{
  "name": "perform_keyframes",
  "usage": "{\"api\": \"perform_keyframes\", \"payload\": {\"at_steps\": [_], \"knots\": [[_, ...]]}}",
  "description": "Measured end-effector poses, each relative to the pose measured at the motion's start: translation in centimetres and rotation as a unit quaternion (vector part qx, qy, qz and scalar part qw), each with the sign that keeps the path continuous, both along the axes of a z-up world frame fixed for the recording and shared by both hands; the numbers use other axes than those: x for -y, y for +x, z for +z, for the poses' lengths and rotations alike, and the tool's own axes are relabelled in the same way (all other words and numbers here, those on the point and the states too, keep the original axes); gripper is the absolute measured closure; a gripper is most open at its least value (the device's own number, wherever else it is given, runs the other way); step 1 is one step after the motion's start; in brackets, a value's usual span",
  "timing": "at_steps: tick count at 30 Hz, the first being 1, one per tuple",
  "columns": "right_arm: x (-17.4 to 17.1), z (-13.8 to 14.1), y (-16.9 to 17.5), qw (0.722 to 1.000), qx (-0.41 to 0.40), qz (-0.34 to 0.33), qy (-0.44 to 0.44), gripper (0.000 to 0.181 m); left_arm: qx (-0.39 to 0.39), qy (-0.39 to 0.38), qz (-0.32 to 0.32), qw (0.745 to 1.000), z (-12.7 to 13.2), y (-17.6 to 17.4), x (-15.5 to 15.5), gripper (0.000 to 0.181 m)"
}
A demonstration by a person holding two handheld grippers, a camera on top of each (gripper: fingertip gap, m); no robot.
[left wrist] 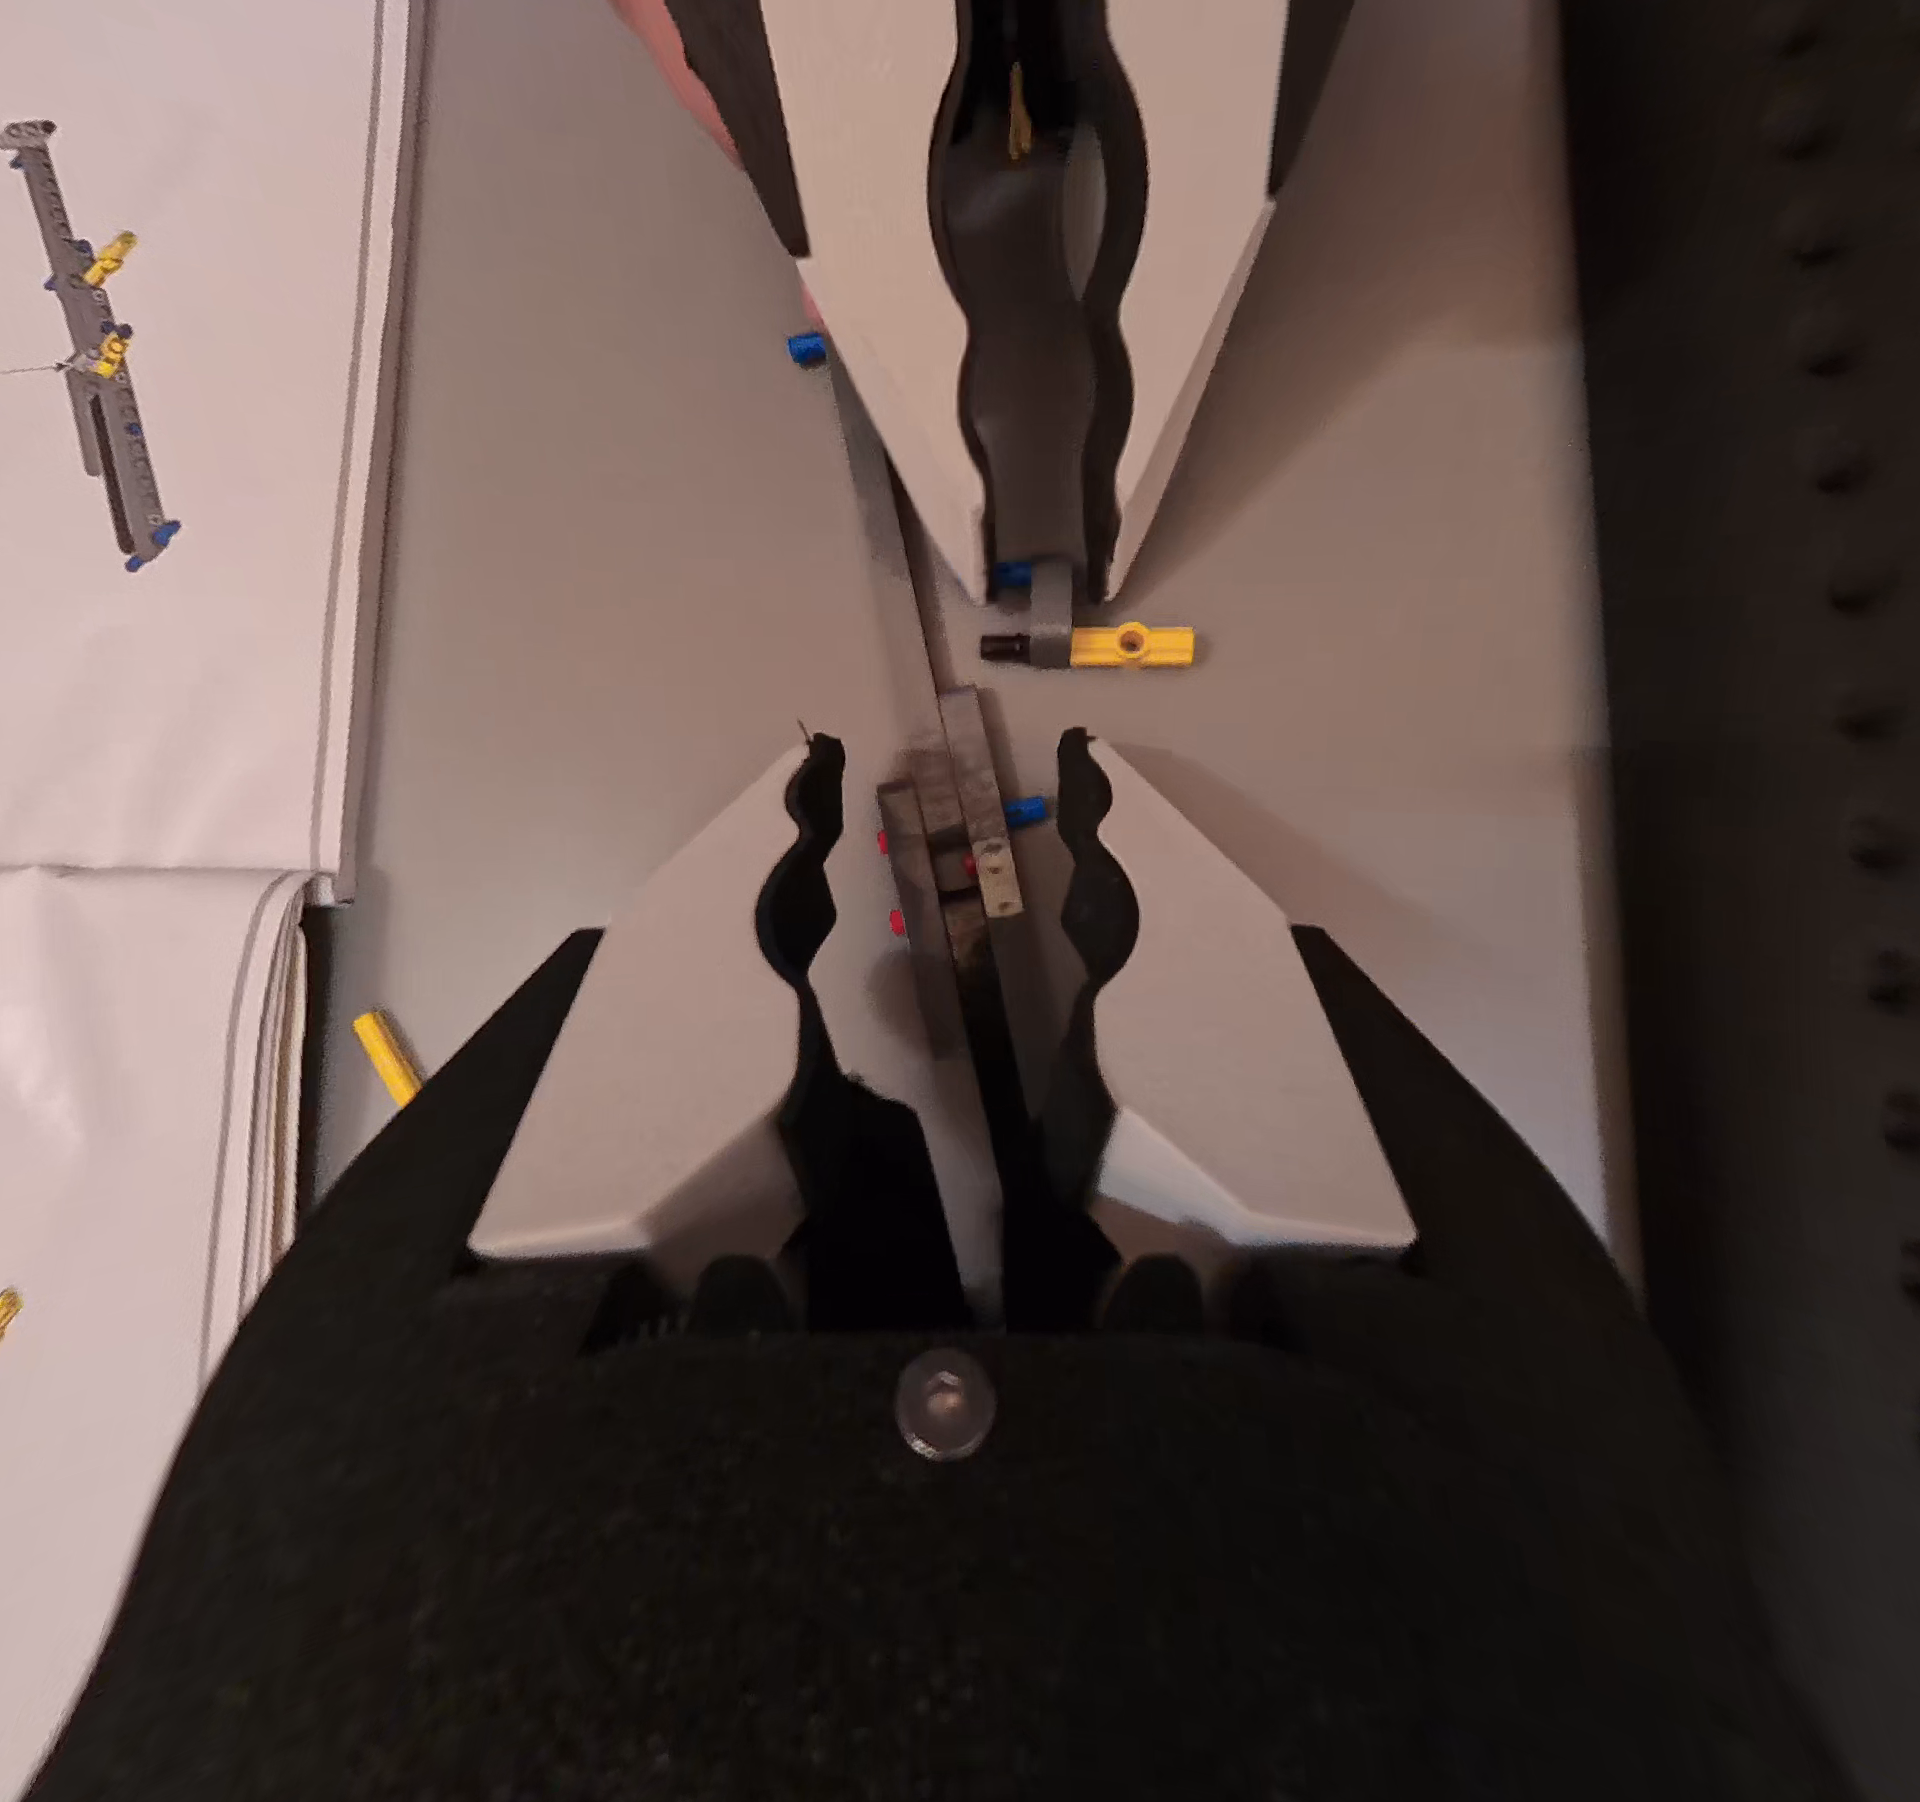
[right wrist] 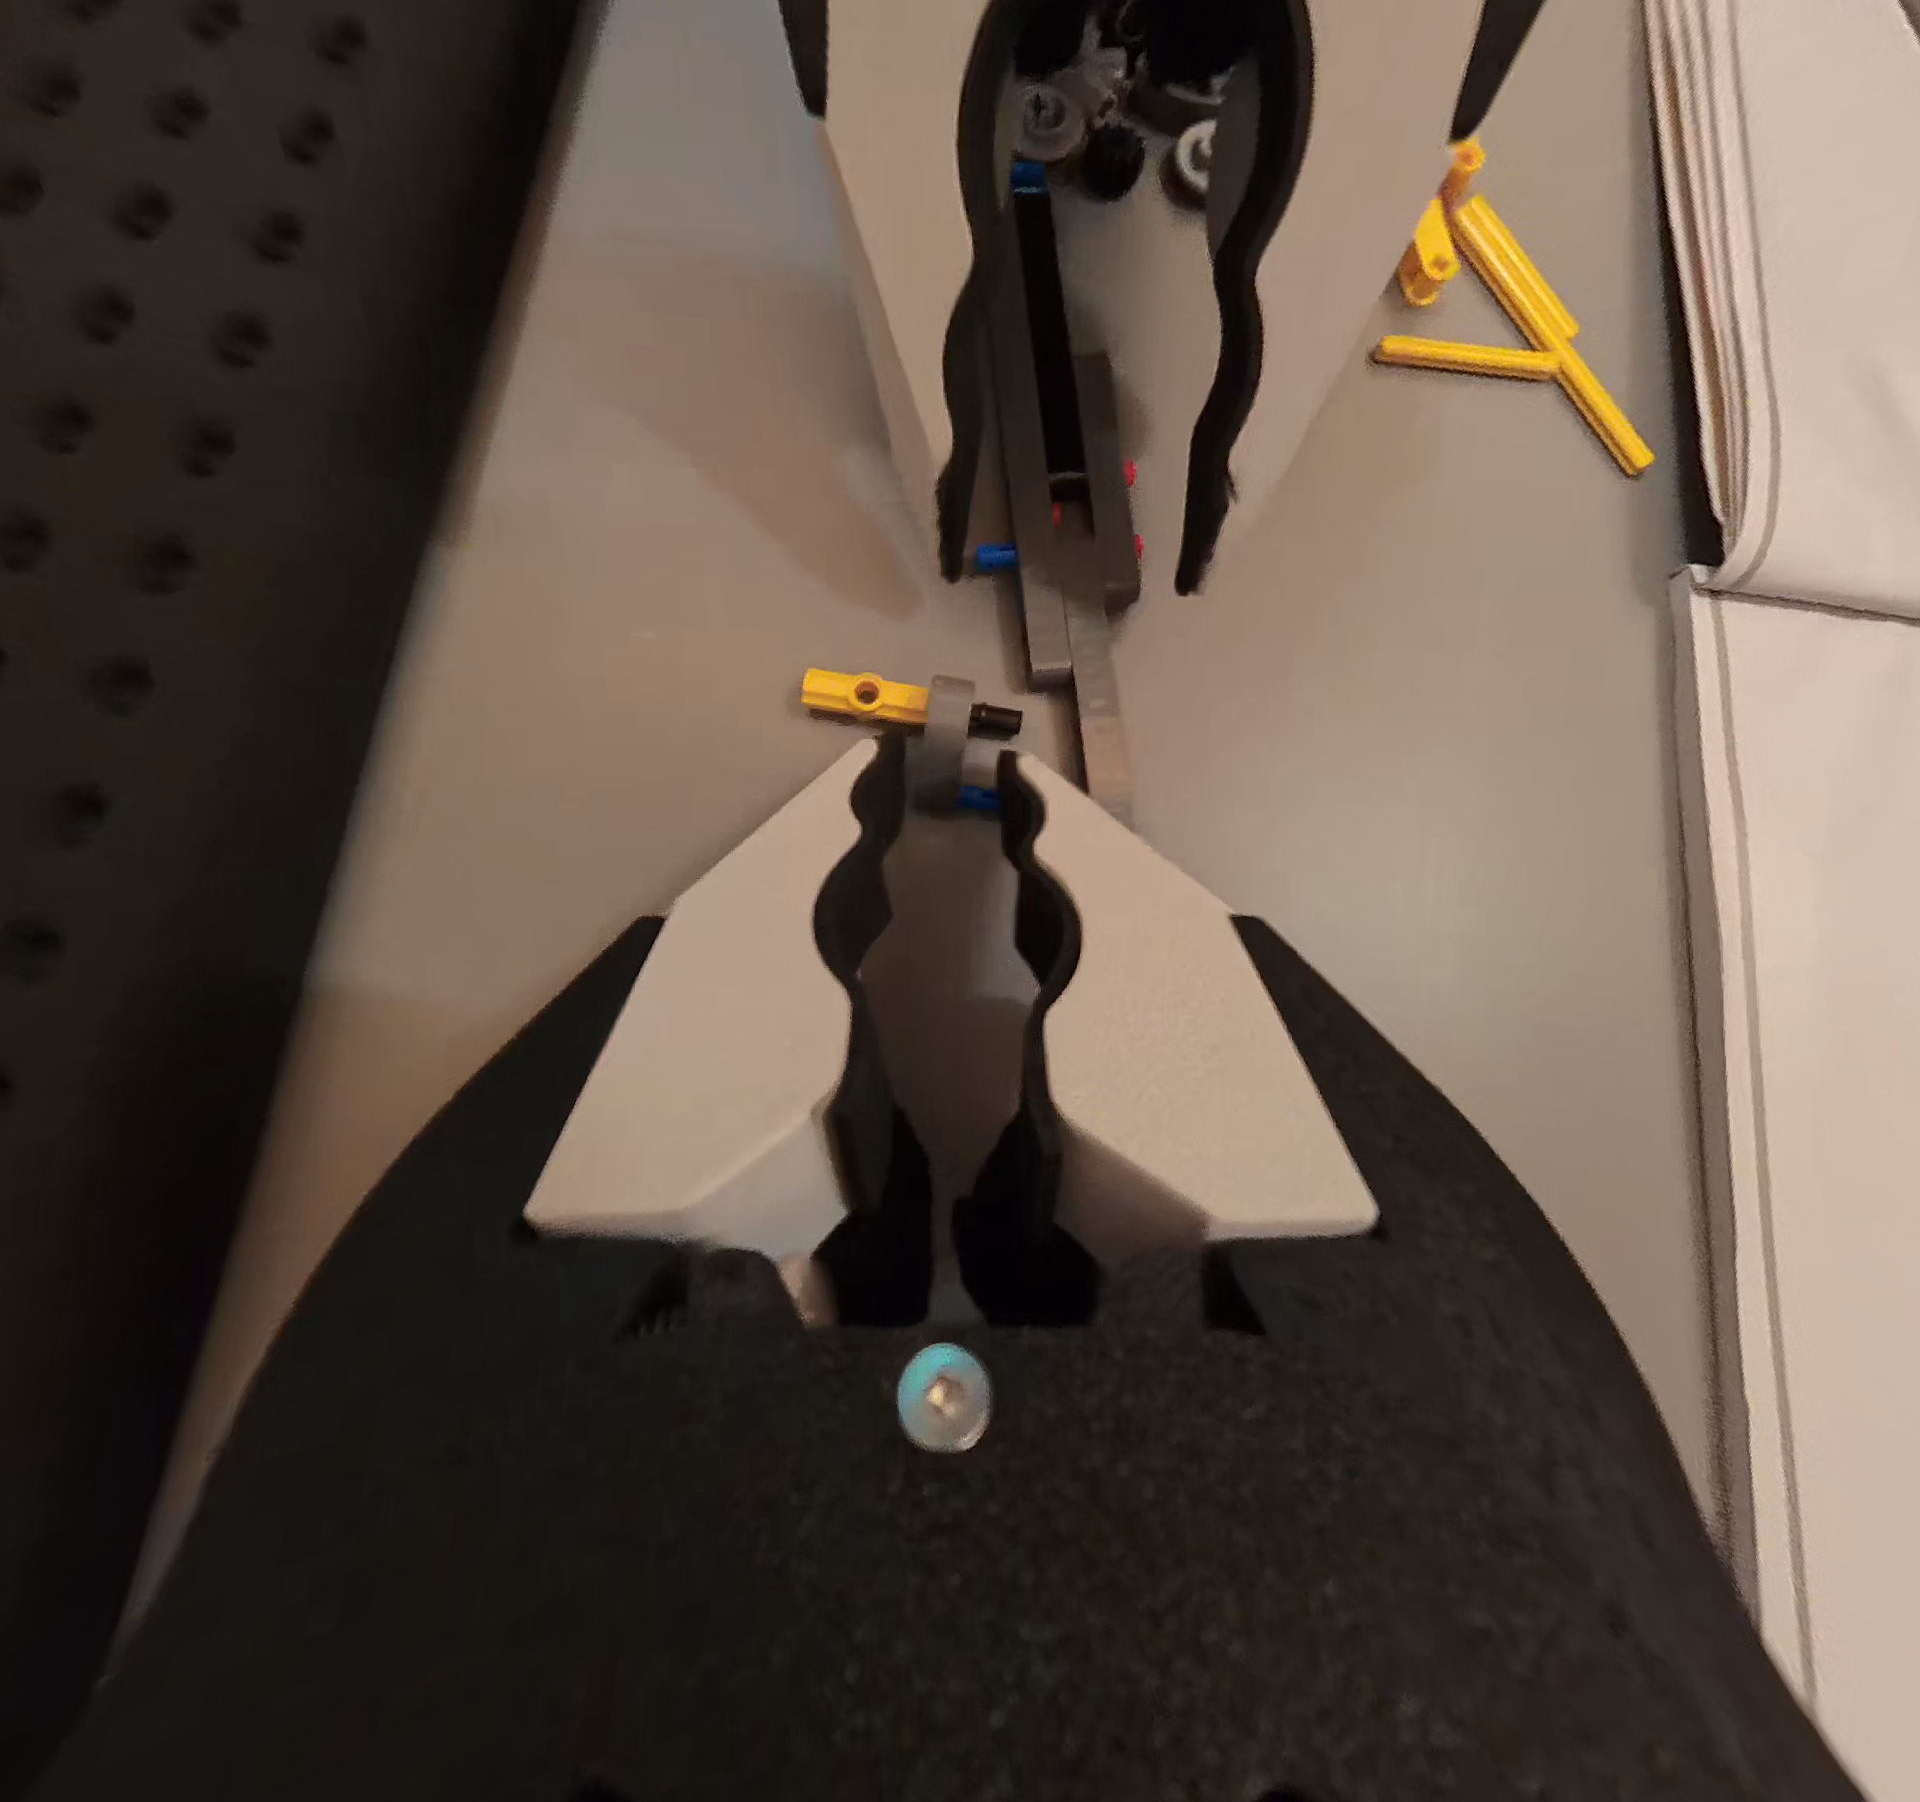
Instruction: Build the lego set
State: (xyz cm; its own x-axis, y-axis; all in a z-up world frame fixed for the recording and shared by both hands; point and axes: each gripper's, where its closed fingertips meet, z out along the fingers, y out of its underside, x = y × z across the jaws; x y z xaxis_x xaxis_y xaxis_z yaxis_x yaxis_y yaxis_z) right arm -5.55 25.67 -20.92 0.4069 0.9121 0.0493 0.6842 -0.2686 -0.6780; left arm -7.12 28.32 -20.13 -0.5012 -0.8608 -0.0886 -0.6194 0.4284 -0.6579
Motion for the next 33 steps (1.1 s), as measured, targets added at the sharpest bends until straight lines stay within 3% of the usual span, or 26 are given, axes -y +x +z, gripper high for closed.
{"api": "perform_keyframes", "payload": {"at_steps": [5, 9, 17, 33], "knots": [[-0.4, 1.6, 0.8, 0.998, -0.026, -0.042, 0.028, 0.142, -0.009, -0.033, -0.001, 0.999, -0.2, 0.5, 0.8, 0.136], [-0.7, 0.6, 1.3, 0.997, -0.010, -0.069, 0.012, 0.120, -0.017, -0.043, 0.006, 0.999, -0.8, 0.8, 1.2, 0.131], [-0.9, -0.5, 1.2, 0.998, 0.008, -0.055, -0.013, 0.145, -0.018, -0.047, 0.007, 0.999, -1.3, 1.0, 1.6, 0.138], [-1.4, -0.5, 0.5, 0.999, -0.002, -0.040, -0.008, 0.145, -0.023, -0.067, 0.001, 0.998, -1.2, 0.7, 2.3, 0.140]]}}
